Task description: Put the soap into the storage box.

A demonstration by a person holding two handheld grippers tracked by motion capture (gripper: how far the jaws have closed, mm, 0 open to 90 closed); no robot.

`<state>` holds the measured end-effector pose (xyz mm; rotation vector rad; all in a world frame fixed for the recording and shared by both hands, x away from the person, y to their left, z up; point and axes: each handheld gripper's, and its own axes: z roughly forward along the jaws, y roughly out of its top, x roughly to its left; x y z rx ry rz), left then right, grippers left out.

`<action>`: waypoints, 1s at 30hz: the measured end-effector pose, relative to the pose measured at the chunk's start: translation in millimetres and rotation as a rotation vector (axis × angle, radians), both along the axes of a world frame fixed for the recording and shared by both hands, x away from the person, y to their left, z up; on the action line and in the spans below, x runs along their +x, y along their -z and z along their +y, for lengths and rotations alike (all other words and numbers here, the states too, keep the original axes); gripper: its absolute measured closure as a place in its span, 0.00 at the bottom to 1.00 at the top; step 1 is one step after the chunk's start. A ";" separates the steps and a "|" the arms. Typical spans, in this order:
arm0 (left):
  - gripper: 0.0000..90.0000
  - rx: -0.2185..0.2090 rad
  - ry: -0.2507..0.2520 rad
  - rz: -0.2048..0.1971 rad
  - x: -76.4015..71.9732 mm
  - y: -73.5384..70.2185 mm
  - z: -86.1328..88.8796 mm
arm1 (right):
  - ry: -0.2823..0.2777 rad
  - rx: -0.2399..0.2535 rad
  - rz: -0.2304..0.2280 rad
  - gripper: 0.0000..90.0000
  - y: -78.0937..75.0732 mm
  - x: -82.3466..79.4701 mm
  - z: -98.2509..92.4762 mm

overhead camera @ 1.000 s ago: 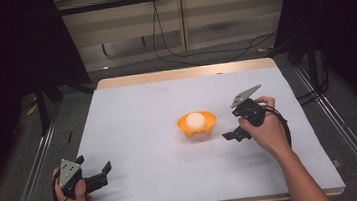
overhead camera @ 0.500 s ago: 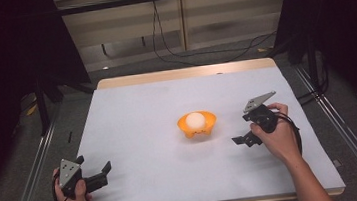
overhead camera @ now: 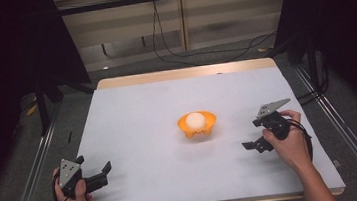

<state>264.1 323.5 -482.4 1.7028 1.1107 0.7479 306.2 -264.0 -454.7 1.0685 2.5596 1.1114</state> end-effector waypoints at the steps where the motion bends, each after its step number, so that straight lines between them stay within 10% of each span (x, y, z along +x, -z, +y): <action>1: 0.00 -0.001 0.003 0.001 0.1 0.0 0.1 | 0.014 -0.011 0.003 0.00 1.3 -3.7 -3.8; 30: 0.00 -0.002 0.001 0.003 0.1 0.1 -0.7 | 0.097 0.024 -0.006 0.00 24.5 -45.2 -47.1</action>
